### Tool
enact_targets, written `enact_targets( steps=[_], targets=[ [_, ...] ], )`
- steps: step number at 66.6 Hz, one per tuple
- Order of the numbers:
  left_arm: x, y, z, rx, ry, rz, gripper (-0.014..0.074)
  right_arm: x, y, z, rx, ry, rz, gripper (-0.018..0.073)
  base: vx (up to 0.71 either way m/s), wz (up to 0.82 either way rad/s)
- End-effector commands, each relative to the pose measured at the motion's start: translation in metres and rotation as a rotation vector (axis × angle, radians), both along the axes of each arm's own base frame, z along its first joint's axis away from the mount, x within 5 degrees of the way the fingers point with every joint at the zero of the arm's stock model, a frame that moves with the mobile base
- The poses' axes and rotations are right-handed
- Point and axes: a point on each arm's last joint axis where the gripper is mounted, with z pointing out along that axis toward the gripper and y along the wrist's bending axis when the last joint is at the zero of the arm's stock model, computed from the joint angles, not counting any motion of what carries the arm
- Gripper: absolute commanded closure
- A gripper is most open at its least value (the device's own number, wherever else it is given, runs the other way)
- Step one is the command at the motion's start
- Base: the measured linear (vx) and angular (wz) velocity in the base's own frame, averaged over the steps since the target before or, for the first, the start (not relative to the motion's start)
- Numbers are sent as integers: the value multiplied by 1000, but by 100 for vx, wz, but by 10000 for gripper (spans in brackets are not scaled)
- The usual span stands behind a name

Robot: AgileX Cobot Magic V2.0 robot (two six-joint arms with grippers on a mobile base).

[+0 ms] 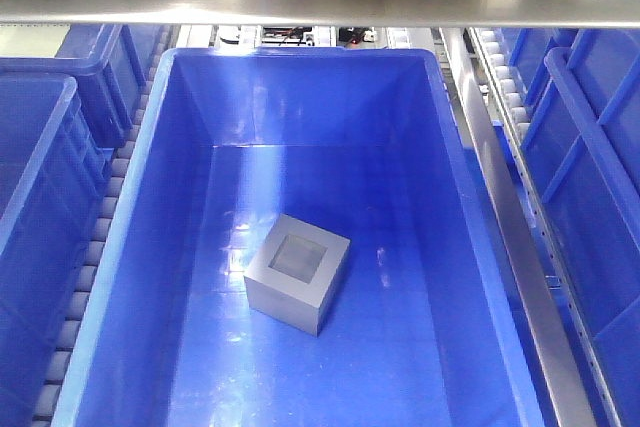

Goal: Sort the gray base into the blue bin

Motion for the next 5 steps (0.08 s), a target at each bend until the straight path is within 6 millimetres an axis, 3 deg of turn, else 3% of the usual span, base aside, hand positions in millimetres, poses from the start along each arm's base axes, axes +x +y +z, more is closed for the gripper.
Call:
enact_targets(
  steps=[1,5],
  targets=[
    [-2,0,10,-7,-94,2,603,0,0,5,-21,-76,-1,564,0,0],
    [-2,0,10,-7,-94,2,603,0,0,5,-21,-76,-1,564,0,0]
  ],
)
